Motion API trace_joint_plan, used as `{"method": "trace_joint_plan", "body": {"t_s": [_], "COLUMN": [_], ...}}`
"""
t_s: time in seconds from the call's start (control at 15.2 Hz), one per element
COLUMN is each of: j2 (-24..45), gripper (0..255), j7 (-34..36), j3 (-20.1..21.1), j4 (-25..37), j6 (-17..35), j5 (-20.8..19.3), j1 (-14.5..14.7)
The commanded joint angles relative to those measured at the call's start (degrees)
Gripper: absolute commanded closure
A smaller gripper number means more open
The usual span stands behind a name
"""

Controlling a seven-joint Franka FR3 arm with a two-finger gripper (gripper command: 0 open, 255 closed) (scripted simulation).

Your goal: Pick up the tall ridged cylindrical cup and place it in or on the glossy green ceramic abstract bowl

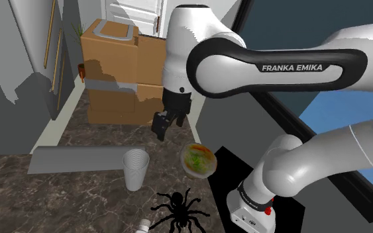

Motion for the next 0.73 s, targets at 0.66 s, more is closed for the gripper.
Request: {"method": "trace_joint_plan", "body": {"t_s": [0.66], "j2": [25.5], "gripper": [0], "j7": [21.4], "j3": [17.4], "j4": [13.5], "j6": [9.9], "j5": [-12.8], "j1": [-0.7]}}
